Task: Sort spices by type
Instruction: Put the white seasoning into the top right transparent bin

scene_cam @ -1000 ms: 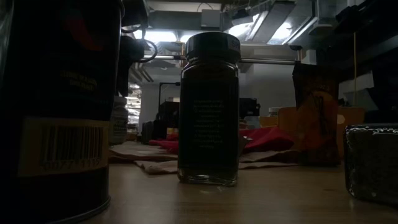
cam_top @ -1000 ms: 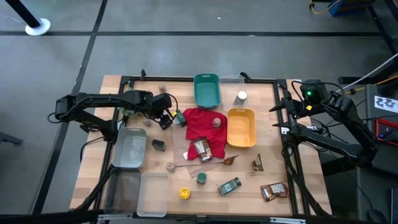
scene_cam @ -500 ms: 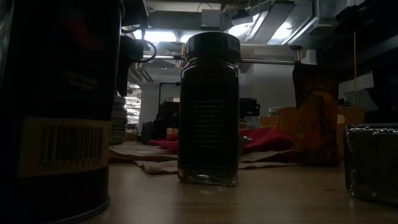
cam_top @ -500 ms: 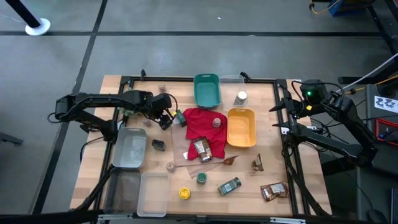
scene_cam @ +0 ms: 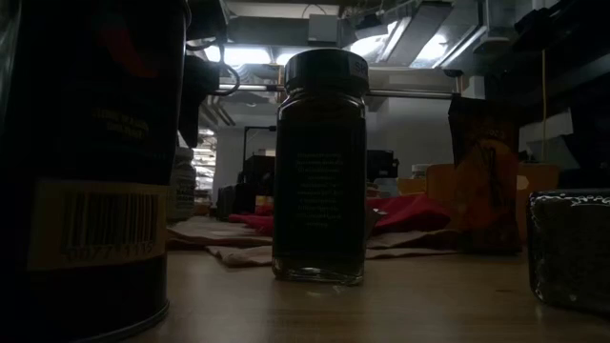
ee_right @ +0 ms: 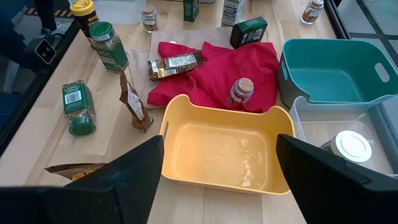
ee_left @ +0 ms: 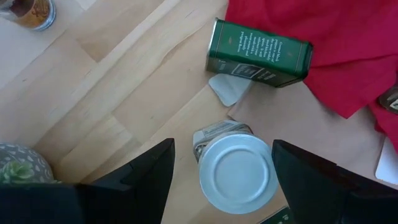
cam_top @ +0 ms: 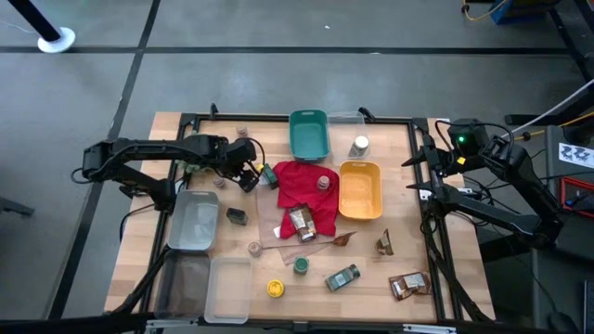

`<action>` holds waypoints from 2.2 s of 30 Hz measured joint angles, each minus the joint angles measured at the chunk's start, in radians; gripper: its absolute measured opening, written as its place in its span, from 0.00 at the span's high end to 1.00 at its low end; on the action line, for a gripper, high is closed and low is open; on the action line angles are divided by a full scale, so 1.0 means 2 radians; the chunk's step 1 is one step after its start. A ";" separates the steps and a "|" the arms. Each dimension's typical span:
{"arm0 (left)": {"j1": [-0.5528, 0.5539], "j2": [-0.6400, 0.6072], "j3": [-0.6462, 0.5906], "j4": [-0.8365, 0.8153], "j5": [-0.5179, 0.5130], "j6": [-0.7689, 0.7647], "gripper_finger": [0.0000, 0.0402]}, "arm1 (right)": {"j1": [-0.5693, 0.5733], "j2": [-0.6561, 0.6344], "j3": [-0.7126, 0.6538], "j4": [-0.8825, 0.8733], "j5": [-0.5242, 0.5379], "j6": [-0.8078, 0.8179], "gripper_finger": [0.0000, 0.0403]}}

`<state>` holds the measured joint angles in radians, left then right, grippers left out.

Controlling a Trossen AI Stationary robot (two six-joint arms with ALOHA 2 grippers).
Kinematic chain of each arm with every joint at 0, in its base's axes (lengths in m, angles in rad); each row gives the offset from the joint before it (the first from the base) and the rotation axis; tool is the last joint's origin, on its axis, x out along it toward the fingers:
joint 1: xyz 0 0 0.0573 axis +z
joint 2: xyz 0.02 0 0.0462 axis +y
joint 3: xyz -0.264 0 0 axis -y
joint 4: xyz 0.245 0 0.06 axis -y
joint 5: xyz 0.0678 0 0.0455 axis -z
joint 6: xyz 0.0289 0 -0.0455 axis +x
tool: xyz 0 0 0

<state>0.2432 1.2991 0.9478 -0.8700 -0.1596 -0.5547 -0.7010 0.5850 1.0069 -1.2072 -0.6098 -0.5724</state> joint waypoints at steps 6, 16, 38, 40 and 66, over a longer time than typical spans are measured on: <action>0.000 0.000 0.000 0.001 0.000 -0.021 0.37 | 0.000 0.000 0.000 0.000 0.000 0.000 0.23; 0.000 0.000 0.000 0.018 0.007 -0.028 0.37 | 0.000 0.000 0.000 0.000 0.000 0.000 0.23; -0.039 0.031 0.000 0.003 0.010 -0.039 0.37 | 0.000 0.000 0.000 0.000 0.000 0.000 0.23; -0.039 0.043 0.000 0.003 0.009 -0.039 0.37 | 0.000 0.000 0.000 0.000 0.000 0.000 0.23; -0.039 0.047 0.028 -0.001 0.016 -0.058 0.53 | 0.000 0.000 0.000 -0.003 0.000 0.000 0.23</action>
<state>0.1654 1.3931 1.0045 -0.8719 -0.1274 -0.6713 -0.7006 0.5854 1.0061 -1.2133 -0.6098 -0.5732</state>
